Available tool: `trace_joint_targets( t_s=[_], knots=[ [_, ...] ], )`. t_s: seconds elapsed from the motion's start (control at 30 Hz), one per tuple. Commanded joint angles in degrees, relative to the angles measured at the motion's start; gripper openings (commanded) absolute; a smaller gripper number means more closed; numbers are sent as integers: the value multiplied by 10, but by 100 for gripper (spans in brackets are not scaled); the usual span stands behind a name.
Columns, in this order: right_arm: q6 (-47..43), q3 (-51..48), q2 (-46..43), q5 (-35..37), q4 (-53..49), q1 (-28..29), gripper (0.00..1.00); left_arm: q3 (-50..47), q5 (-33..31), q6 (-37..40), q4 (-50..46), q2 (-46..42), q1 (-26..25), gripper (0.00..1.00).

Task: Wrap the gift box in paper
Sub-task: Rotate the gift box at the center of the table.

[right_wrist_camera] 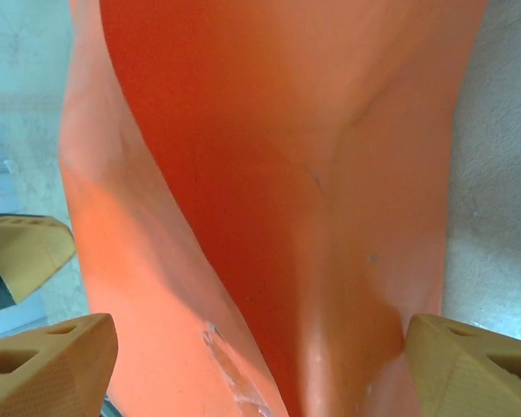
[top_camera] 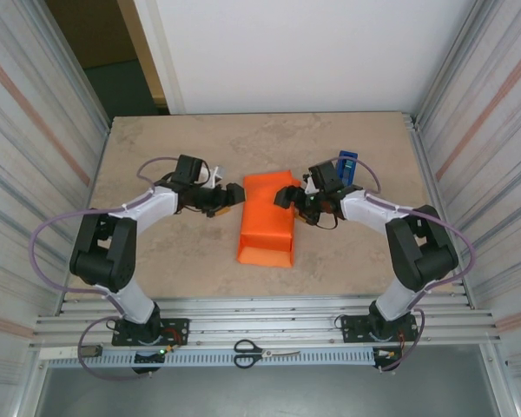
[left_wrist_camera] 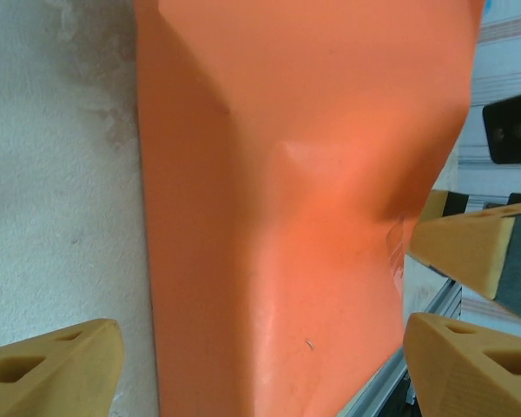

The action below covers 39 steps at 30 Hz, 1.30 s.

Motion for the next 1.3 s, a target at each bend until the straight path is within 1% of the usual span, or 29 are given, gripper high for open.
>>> trace_joint_targets(
  t_s=[0.0,0.13,0.23,0.47,0.67,0.8,0.93,1.03,1.17,1.27],
  knots=[
    [-30,37,14,-33,-36,-3,85,-6,11,-5,4,8,-2,83],
    [-41,47,29,-58,-26,-3,85,-18,-4,-18,13,-4,3,83],
    [-58,67,44,-74,-33,-9,85,-29,-9,-23,16,-21,12,83],
    [-78,112,82,-109,-45,-19,84,-59,-29,-27,28,-51,14,84],
    [-84,113,77,-120,-42,-32,84,-76,-67,-18,24,-102,17,84],
    [-88,90,44,-102,-69,-43,84,-90,-93,-1,25,-145,20,85],
    [-94,43,-18,-68,-78,-41,85,-103,-84,8,42,-167,20,86],
    [-81,14,-73,-48,-76,-38,86,-126,-71,-9,99,-176,20,88],
    [-115,-2,-153,47,-119,-11,89,-115,-98,17,85,-196,21,91],
    [-100,-38,-191,77,-103,-2,89,-120,-105,26,77,-211,24,93]
  ],
)
